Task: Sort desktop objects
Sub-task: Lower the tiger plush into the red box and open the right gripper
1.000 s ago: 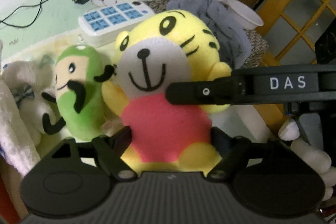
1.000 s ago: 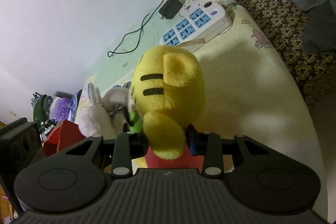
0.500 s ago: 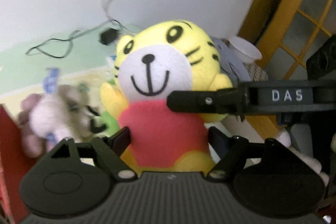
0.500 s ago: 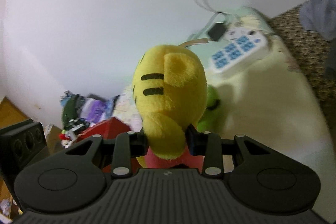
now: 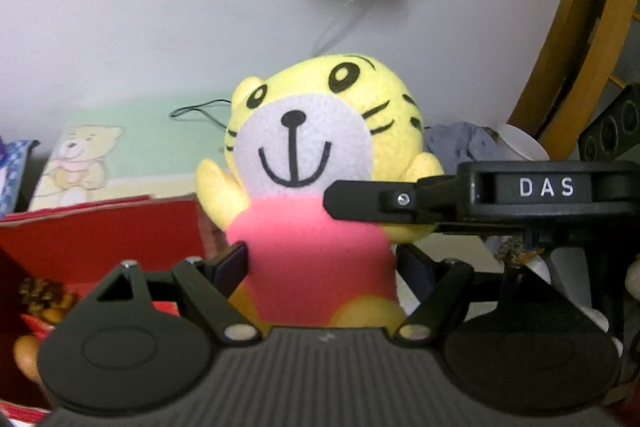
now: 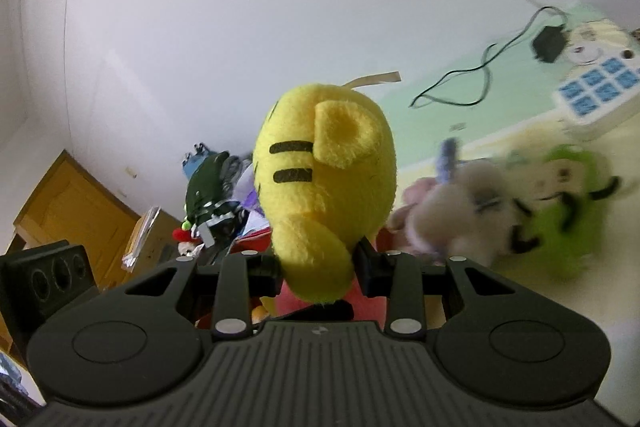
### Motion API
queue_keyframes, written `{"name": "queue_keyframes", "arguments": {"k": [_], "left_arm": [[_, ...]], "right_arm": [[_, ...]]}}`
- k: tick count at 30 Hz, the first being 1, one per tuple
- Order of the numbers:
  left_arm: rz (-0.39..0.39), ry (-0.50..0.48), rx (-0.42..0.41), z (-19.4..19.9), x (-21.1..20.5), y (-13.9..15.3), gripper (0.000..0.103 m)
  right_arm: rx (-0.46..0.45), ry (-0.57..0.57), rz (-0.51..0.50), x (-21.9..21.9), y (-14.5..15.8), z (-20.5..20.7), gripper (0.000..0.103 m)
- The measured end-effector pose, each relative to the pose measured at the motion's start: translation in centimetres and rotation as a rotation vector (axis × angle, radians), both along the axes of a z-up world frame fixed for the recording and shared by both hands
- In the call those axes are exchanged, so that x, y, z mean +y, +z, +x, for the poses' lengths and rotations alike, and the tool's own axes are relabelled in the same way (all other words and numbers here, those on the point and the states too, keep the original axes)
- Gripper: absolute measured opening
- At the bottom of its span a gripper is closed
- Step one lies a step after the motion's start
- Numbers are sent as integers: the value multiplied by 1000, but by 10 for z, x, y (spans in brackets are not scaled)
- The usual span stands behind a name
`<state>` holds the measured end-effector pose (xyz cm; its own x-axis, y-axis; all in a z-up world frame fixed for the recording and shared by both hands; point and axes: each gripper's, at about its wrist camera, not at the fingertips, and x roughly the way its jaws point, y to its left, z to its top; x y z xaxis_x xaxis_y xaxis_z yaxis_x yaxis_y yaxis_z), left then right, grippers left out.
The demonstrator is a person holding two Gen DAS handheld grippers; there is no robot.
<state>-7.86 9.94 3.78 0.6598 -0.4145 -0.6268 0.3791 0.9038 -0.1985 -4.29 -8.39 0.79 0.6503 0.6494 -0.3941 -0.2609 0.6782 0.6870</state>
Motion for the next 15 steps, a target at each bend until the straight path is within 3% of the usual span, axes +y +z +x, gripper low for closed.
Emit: {"name": "queue_keyframes", "arguments": {"k": [7,15], "left_arm": [[10,-1,32,-3,55,-11,79],[25,-66,89,5,91,-37,79]], "right_arm": [[31,14,-35,63,0,13,37],[142,-43,-201,111,-11,21,37]]}}
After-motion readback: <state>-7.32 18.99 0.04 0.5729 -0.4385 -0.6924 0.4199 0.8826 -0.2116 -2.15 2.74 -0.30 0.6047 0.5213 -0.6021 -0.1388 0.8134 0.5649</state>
